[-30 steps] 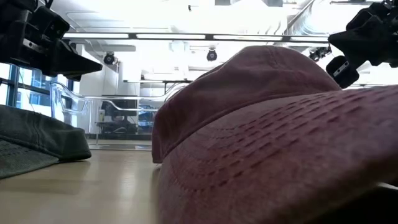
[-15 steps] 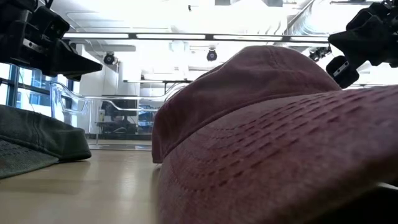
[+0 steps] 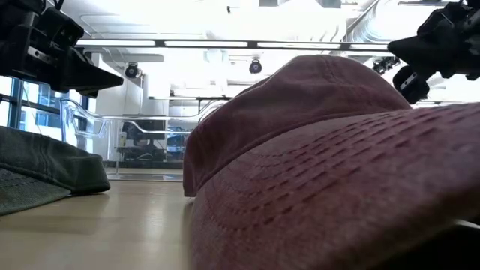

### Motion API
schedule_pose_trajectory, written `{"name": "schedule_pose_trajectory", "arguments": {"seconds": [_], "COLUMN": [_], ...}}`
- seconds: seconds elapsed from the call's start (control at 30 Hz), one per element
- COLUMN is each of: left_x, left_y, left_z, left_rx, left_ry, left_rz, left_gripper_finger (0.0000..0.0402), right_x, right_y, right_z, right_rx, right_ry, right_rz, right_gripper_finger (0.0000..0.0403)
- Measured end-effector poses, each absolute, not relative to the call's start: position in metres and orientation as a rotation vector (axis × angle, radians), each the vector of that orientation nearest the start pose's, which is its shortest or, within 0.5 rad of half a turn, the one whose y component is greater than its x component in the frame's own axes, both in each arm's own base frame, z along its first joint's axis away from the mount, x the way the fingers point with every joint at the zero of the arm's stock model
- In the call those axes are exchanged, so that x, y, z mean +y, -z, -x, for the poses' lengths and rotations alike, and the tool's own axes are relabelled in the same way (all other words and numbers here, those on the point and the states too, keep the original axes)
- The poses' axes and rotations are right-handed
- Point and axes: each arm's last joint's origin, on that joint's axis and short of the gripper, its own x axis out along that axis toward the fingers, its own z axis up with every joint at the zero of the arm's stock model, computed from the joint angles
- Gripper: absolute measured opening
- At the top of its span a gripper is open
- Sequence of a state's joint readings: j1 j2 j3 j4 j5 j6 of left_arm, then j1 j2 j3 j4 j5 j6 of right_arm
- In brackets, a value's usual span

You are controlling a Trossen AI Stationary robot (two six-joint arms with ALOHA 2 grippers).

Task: Pick & Place hat
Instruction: Put the bottom red cap into the right transparent bin

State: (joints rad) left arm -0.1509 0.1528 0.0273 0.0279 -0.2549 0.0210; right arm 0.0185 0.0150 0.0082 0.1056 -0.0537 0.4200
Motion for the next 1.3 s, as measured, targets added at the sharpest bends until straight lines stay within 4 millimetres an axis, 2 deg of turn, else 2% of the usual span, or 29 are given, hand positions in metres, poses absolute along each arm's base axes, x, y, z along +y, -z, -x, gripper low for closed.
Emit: {"name": "schedule_pose_trajectory", "arguments": {"seconds": [0.1,0.2,0.27,0.43,0.53,0.63,0.73,0.87,1.0,1.17,1.23,1.3], "left_x": [-0.008,-0.008,-0.009,-0.009,-0.009,-0.009,-0.008,-0.008,-0.010,-0.014,-0.015,-0.016], "left_y": [-0.167,-0.167,-0.166,-0.165,-0.167,-0.167,-0.172,-0.176,-0.176,-0.178,-0.178,-0.178], "left_z": [-0.105,-0.105,-0.105,-0.105,-0.105,-0.105,-0.105,-0.105,-0.105,-0.105,-0.105,-0.105], "left_rx": [0.062,0.060,0.067,0.080,0.062,0.053,0.007,-0.037,-0.044,-0.048,-0.046,-0.045], "left_ry": [-0.108,-0.107,-0.105,-0.105,-0.104,-0.105,-0.119,-0.110,-0.059,0.100,0.139,0.152], "left_rz": [-0.034,-0.033,-0.035,-0.037,-0.029,-0.029,-0.019,0.055,0.143,0.207,0.224,0.227], "left_gripper_finger": [0.0000,0.0000,0.0000,0.0000,0.0000,0.0000,0.0000,0.0000,0.0000,0.0000,0.0000,0.0000], "right_x": [0.000,-0.007,-0.009,0.001,0.011,0.025,0.048,0.091,0.134,0.169,0.176,0.174], "right_y": [-0.181,-0.188,-0.189,-0.199,-0.203,-0.213,-0.229,-0.248,-0.268,-0.289,-0.293,-0.292], "right_z": [-0.097,-0.095,-0.095,-0.104,-0.115,-0.136,-0.166,-0.212,-0.252,-0.287,-0.297,-0.307], "right_rx": [-0.167,-0.282,-0.307,-0.333,-0.333,-0.253,-0.160,-0.025,0.181,0.533,0.661,0.782], "right_ry": [0.004,0.215,0.283,0.013,-0.082,-0.122,-0.142,-0.208,-0.185,-0.147,-0.136,-0.122], "right_rz": [-0.462,-0.422,-0.442,-0.440,-0.405,-0.349,-0.265,-0.138,-0.145,-0.329,-0.362,-0.363], "right_gripper_finger": [0.0005,0.0005,0.0005,0.0005,0.0004,0.0004,0.0004,0.0006,0.0023,0.0090,0.0127,0.0168]}}
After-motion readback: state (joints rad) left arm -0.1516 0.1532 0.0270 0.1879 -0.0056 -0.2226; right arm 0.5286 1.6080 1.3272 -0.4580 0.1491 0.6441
